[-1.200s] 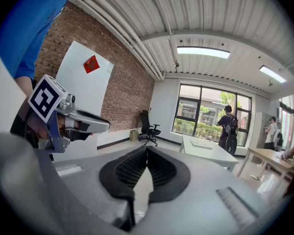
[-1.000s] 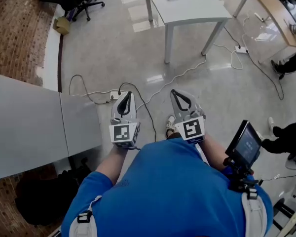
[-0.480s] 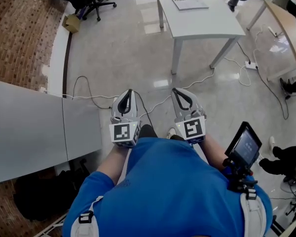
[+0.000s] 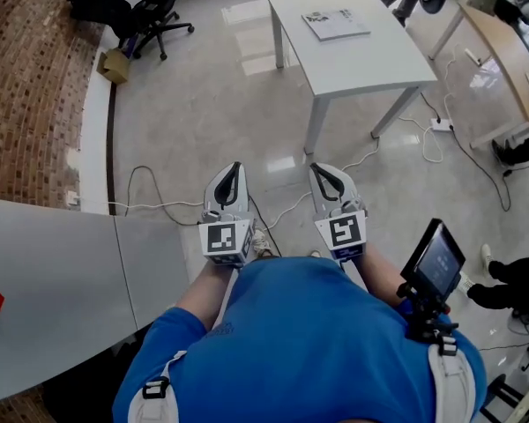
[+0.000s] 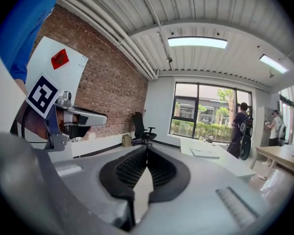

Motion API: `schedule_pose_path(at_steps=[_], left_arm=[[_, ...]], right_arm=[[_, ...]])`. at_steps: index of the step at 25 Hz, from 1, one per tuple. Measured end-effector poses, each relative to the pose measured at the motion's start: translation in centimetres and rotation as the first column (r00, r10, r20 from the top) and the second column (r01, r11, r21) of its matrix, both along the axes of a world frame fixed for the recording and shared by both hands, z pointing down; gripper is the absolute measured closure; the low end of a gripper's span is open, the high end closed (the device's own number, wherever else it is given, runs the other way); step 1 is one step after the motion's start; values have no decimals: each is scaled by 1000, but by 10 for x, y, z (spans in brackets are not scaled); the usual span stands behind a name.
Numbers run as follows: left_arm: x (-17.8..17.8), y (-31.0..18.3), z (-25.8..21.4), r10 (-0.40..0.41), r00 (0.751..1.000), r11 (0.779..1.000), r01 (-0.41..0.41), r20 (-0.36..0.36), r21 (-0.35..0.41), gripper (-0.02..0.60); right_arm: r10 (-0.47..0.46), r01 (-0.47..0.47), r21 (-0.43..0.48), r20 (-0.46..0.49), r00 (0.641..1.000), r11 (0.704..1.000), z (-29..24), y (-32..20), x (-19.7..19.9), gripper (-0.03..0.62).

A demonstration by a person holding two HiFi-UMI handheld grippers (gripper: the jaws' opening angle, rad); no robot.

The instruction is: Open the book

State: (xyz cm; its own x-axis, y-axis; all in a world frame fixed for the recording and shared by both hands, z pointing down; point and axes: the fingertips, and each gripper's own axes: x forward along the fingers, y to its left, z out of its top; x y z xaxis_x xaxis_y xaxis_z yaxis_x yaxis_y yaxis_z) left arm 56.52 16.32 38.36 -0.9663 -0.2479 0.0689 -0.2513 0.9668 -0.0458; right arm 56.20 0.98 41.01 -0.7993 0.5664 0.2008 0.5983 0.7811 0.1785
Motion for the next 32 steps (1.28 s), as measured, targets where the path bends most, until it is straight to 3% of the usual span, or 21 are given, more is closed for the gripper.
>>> schedule_pose_path(at_steps=[6, 13, 22, 32], left_arm=[[-58, 54, -16, 71, 997, 997, -71, 28, -5, 580], [-101, 101, -16, 129, 991, 991, -130, 25, 22, 579], [-189, 116, -2, 175, 985, 984, -175, 5, 47, 580], [-367, 70, -11, 228, 974, 974, -228, 7, 2, 580]], right_arm=[[75, -74, -21, 25, 997, 997, -13, 55, -55, 591], [127, -127, -8, 21, 992, 992, -14, 109, -92, 591], [178, -178, 6, 17, 984, 984, -6, 121, -179, 590], [233, -231, -58, 19, 972, 971, -7, 81, -349, 591]])
